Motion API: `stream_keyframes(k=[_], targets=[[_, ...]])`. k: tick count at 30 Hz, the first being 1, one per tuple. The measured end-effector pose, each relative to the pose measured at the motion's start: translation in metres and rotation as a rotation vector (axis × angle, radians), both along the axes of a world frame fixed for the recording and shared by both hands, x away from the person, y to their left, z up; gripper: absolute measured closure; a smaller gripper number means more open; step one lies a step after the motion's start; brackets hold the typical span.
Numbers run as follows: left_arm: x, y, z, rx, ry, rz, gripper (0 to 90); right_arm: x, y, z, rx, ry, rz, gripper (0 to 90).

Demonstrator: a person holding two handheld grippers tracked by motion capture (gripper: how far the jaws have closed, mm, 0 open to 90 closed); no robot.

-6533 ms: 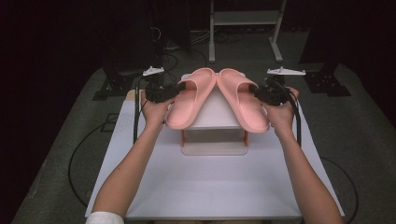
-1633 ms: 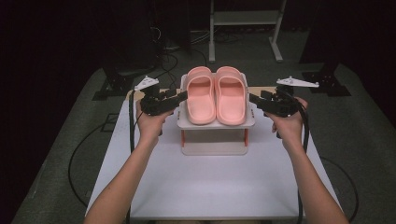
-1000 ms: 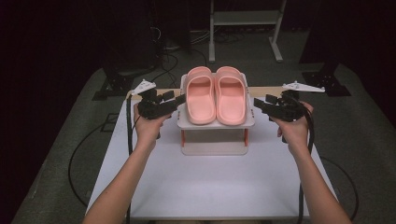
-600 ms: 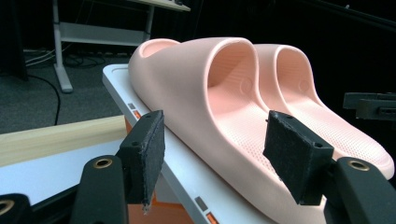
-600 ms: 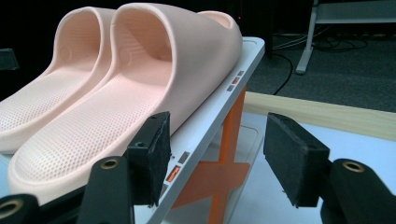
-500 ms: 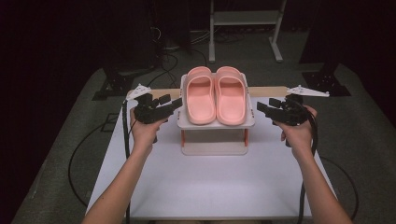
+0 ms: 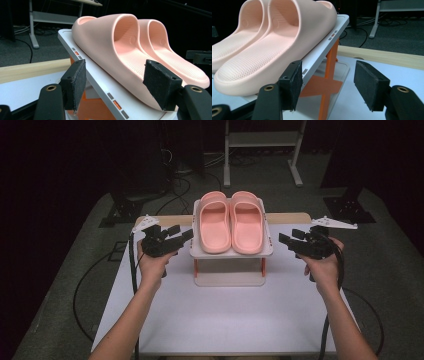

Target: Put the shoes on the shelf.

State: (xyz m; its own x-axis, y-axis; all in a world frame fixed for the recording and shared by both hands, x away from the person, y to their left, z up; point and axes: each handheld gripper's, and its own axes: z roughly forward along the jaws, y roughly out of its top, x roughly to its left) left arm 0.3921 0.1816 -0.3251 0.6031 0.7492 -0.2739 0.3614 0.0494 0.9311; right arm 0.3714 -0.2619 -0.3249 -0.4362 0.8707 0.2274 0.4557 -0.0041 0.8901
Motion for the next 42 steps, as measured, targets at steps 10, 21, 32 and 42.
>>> stream_keyframes(k=[10,21,32,42], targets=[[-0.007,0.003,-0.009,-0.006,0.006,-0.001,32.9,-0.006,-0.004,-0.009,0.002,0.008,0.001,38.5],[-0.015,0.007,-0.017,-0.009,0.008,0.000,30.8,-0.010,-0.006,-0.018,0.003,0.016,0.002,38.0],[-0.021,0.010,-0.025,-0.011,0.014,0.009,28.7,-0.016,-0.007,-0.026,-0.002,0.022,0.004,37.6],[-0.026,0.010,-0.030,-0.004,0.005,0.006,27.4,-0.020,-0.010,-0.035,-0.002,0.031,0.001,37.2]])
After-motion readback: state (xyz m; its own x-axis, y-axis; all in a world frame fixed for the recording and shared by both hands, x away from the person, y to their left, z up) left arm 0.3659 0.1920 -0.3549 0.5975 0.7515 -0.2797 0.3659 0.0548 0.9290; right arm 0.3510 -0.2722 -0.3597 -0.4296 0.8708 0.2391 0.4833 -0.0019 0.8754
